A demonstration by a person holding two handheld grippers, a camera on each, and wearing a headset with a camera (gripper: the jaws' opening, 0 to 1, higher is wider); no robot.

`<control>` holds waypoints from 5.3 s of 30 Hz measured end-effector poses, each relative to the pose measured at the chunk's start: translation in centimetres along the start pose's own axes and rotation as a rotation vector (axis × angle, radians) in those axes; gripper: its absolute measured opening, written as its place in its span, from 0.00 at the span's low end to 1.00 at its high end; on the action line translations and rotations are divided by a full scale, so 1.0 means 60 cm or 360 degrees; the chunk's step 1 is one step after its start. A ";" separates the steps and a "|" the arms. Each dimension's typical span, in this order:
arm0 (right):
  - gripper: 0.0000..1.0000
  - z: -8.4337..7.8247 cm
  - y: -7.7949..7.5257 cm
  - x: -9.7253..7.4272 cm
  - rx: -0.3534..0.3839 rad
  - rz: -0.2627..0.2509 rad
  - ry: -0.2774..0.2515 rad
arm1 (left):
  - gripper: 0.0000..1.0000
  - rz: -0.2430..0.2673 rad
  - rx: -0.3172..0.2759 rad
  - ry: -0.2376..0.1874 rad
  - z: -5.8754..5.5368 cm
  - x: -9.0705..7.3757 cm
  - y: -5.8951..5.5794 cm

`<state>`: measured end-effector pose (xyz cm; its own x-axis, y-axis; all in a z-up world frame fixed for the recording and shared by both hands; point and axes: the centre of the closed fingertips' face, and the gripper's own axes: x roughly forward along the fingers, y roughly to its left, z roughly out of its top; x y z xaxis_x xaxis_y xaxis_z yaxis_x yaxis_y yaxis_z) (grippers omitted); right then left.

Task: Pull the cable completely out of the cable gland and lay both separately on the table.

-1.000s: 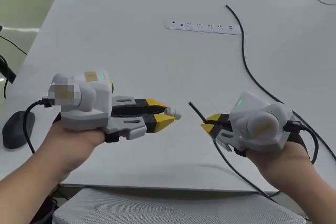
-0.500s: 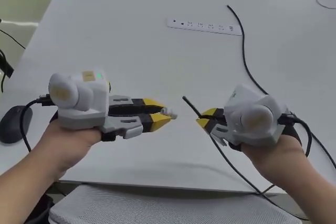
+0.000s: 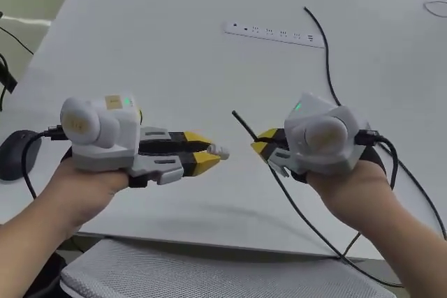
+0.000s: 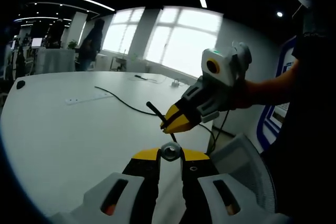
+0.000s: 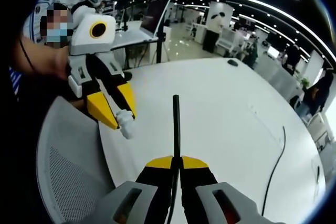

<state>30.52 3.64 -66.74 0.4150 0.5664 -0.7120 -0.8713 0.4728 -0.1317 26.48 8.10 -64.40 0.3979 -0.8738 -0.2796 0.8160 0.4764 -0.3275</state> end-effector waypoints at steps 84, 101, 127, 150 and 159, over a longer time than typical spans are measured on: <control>0.00 0.020 0.127 0.329 -0.0419 0.0531 0.0201 | 0.15 0.0233 -0.0211 0.0121 -0.247 -0.032 0.143; 0.01 0.007 0.128 0.335 -0.0489 0.0511 0.0241 | 0.16 0.0259 -0.0166 0.0173 -0.261 -0.031 0.142; 0.25 0.032 0.105 0.305 -0.0448 0.0447 0.0155 | 0.21 0.0292 -0.0149 0.0196 -0.260 -0.033 0.143; 0.62 0.042 0.039 0.126 -0.0019 0.0339 -0.0144 | 0.37 0.0368 -0.0176 0.0139 -0.191 -0.092 0.101; 0.68 0.020 0.016 0.035 0.0151 0.0249 -0.0266 | 0.46 0.0345 -0.0185 0.0139 -0.168 -0.106 0.063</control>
<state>30.87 6.11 -67.54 0.3215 0.7377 -0.5936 -0.9031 0.4273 0.0419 22.81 16.47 -72.97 0.5164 -0.7409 -0.4295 0.6601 0.6639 -0.3514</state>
